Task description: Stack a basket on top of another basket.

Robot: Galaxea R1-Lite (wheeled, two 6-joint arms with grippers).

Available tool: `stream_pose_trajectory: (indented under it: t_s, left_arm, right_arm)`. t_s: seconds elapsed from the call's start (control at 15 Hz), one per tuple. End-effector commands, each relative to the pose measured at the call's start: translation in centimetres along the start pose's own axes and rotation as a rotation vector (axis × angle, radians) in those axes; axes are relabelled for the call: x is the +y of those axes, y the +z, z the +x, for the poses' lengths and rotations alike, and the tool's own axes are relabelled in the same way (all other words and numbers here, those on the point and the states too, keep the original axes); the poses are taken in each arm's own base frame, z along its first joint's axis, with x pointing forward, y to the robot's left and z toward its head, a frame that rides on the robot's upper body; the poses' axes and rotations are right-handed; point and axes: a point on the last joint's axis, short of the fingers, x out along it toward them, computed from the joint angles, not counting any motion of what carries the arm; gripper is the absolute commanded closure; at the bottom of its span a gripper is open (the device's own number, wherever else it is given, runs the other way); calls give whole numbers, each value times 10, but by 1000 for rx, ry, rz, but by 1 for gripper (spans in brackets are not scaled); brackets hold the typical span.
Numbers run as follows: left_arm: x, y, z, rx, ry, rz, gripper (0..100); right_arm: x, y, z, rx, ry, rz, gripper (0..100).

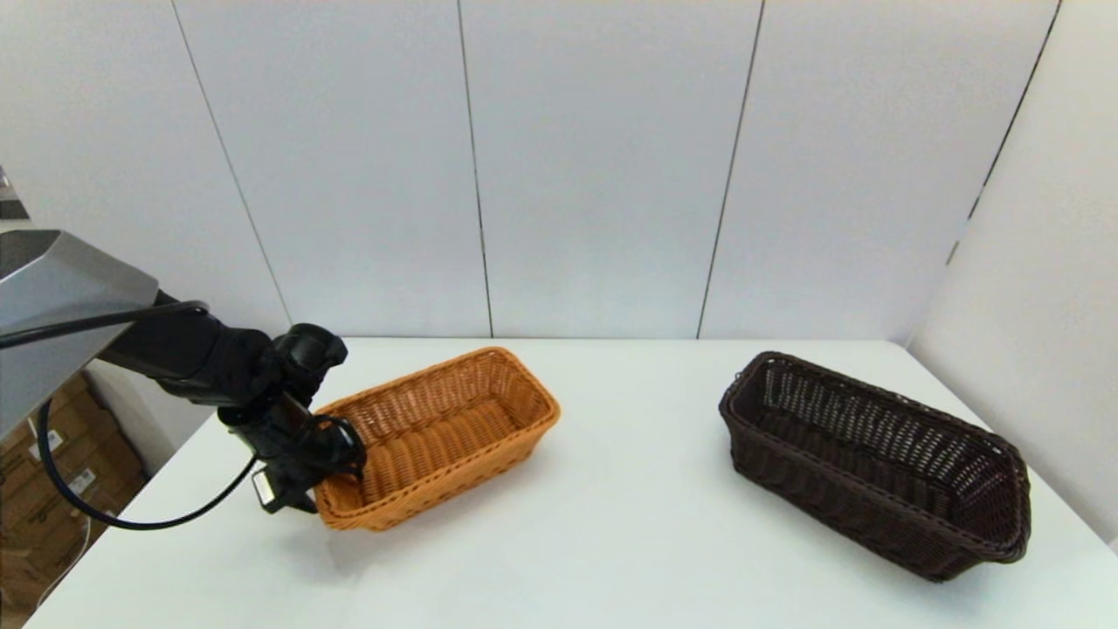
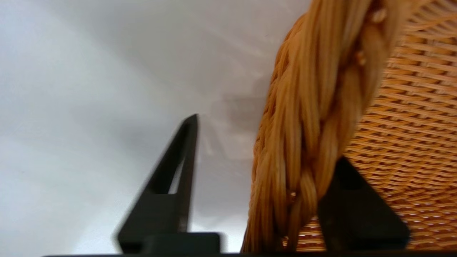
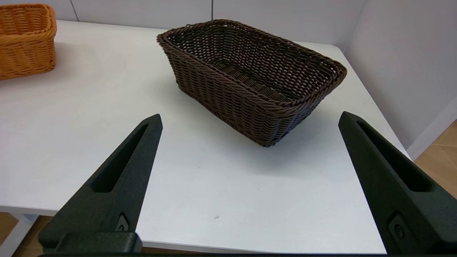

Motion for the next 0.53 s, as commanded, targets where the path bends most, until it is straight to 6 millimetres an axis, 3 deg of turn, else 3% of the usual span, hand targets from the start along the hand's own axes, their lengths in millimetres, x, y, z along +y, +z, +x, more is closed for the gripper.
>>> stream_pose_trajectory:
  t_s: [0.07, 0.33, 0.53]
  left_arm:
    - [-3, 1, -16, -4, -61, -5, 100]
    - [-4, 0, -27, 22, -124, -7, 100]
    - [1, -1, -53, 96, -280, -5, 100]
  right_arm:
    - [0, 0, 0, 1, 1, -1, 0]
    - [0, 0, 0, 2, 1, -2, 0]
    - [0, 0, 0, 1, 1, -3, 0]
